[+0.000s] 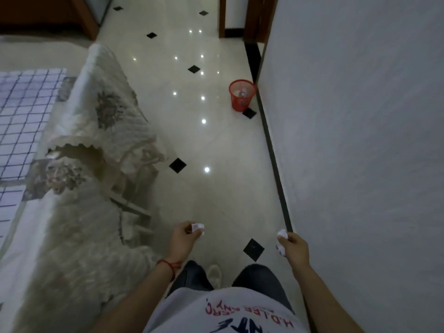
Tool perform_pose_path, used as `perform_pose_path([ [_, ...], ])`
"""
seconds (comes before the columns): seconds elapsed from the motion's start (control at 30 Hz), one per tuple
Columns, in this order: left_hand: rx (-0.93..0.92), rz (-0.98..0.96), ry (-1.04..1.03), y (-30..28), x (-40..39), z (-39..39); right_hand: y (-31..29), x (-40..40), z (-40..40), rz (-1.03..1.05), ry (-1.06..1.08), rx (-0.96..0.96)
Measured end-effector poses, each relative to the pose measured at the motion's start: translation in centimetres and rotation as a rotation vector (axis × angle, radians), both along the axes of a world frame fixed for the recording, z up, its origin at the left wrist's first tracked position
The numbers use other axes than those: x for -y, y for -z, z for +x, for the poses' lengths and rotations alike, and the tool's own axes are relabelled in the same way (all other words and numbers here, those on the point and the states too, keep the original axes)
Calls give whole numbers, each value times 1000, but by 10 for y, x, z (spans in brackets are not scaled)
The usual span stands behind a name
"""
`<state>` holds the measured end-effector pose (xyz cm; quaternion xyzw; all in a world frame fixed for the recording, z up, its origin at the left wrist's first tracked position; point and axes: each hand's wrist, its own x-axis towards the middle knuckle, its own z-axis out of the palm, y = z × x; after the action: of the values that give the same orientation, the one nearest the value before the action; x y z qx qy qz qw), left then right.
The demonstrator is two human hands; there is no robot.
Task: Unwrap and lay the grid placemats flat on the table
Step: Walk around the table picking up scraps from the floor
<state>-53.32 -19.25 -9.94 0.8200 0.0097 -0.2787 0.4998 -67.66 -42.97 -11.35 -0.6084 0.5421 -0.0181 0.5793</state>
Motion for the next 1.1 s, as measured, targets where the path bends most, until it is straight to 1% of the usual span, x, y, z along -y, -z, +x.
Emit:
perform_pose_path([
  [0.07, 16, 10, 25, 1, 25, 37, 0, 17, 20, 4, 41, -5],
  [0.17, 41, 26, 3, 6, 64, 94, 5, 48, 56, -4, 60, -25],
  [0.37, 72, 27, -110, 14, 130, 195, 15, 126, 163, -8, -9, -26],
  [0.5, 71, 92, -153, 16, 153, 246, 6, 178, 247, -22, -89, -28],
  [0.6, 37, 112, -173, 18, 164, 280, -4, 212, 308, -36, -135, -15],
  [0.8, -23, 149, -250, 29, 185, 347, -6, 259, 422, -53, -159, -2],
  [0.97, -40, 192, -308, 45, 213, 441, 7, 301, 520, -65, -131, -36],
  [1.1, -63, 200, -234, 43, 251, 541, 10, 336, 587, -59, -99, -82],
])
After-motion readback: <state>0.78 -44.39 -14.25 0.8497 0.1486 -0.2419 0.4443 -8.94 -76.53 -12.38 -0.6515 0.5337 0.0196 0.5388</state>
